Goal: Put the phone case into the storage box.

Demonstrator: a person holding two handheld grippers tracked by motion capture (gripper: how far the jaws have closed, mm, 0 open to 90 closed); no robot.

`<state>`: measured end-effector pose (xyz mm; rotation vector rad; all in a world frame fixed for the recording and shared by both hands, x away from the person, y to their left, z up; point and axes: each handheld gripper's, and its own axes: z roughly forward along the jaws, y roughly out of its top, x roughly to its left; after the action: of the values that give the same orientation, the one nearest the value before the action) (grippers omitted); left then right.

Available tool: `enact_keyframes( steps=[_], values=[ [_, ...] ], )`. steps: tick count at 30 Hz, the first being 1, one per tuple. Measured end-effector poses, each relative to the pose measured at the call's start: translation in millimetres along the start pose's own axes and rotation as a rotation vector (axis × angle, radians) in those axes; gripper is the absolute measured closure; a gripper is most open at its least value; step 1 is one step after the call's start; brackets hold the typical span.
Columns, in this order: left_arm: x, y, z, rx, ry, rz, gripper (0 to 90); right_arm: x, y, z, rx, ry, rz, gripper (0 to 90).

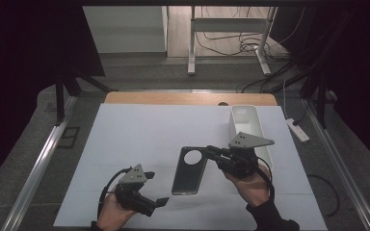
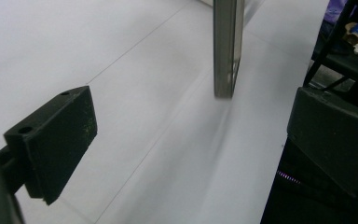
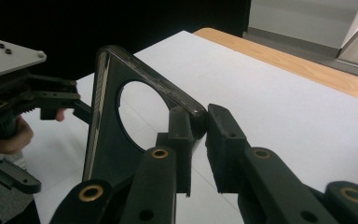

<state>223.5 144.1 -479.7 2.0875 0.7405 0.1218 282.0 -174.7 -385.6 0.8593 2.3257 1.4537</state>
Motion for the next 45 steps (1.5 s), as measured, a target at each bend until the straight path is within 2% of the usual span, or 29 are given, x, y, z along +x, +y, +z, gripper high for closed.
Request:
enact_keyframes(
  steps=[6, 16, 28, 33, 45],
  values=[
    [2.7, -7.9, -12.3, -0.013, 0.021, -0.014, 1.9, -6.5, 4.7, -4.3, 0.002, -0.015, 0.007, 80.0],
    [9.8, -21.8, -31.1, -0.075, 0.032, -0.068, 0.0, -20.0, 13.6, -11.5, -0.004, -0.043, 0.017, 80.0],
    [11.6, -47.6, -53.3, -0.084, 0.125, -0.097, 0.0, -35.0, 25.4, -20.4, -0.021, -0.077, 0.020, 80.0],
    [10.7, -60.3, -63.1, -0.090, 0.159, -0.127, 0.0, -41.3, 30.7, -23.6, -0.029, -0.092, 0.019, 80.0],
    [10.9, -78.1, -79.9, -0.093, 0.234, -0.170, 0.0, -55.9, 38.2, -25.4, -0.033, -0.118, 0.031, 80.0]
  ],
)
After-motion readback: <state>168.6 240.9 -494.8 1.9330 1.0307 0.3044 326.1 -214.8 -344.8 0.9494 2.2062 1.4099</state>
